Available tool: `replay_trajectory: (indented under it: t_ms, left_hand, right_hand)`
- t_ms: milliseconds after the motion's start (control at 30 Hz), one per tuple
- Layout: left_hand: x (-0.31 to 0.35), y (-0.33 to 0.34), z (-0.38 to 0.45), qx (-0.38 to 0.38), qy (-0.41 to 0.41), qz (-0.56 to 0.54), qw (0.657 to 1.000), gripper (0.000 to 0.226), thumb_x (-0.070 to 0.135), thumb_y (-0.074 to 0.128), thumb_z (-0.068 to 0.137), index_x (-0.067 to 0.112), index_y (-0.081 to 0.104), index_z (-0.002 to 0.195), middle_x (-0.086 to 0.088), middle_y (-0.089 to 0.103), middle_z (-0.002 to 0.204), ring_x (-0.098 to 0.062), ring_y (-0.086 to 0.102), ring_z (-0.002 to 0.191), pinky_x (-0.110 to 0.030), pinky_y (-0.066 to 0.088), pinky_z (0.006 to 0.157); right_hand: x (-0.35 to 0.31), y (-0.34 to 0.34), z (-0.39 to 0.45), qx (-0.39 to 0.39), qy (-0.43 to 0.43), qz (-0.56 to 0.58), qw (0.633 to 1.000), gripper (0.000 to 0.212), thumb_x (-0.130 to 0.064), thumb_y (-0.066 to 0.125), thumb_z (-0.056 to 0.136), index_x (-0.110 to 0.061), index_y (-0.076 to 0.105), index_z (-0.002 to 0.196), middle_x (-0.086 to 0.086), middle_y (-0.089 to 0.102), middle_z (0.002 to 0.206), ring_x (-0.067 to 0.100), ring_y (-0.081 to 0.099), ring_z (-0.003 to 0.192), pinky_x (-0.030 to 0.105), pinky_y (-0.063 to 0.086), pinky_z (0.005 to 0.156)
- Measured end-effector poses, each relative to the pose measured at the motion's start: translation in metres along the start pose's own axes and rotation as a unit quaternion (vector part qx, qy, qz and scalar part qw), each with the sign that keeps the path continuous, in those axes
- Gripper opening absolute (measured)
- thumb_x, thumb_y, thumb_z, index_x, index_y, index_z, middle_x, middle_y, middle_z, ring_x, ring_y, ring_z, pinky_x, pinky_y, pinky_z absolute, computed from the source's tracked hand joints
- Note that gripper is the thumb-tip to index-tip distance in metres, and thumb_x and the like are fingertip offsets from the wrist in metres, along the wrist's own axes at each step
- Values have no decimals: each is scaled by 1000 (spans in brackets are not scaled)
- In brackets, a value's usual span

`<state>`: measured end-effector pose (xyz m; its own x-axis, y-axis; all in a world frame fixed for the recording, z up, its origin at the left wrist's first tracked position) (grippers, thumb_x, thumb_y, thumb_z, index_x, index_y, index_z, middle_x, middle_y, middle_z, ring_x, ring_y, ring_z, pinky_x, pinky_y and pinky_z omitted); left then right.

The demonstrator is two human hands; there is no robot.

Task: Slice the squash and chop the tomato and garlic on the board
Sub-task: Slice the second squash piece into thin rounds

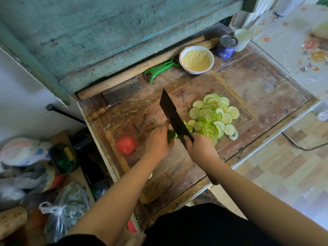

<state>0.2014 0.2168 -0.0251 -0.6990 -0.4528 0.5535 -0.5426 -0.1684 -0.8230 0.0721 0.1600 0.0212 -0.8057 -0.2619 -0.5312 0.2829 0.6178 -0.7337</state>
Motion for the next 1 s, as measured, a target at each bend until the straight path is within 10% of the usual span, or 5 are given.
replay_trajectory:
  t_ms: [1000]
  left_hand:
    - [2, 1, 1, -6, 8, 10, 1000, 71, 26, 64, 83, 16, 30, 145, -7, 57, 122, -26, 51, 115, -38, 47, 90]
  right_hand:
    - [6, 14, 3, -34, 36, -13, 999, 33, -33, 39, 100, -9, 51, 81, 1, 49, 63, 20, 49, 57, 27, 36, 48]
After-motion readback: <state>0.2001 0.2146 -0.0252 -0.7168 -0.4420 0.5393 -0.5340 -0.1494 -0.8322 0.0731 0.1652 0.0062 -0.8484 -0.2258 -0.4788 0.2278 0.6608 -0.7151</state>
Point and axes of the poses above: each hand's wrist, its own z-axis towards the middle knuckle, its own y-axis out of the palm, x = y × z, the point moved 10 cm from there along z, towards the middle knuckle
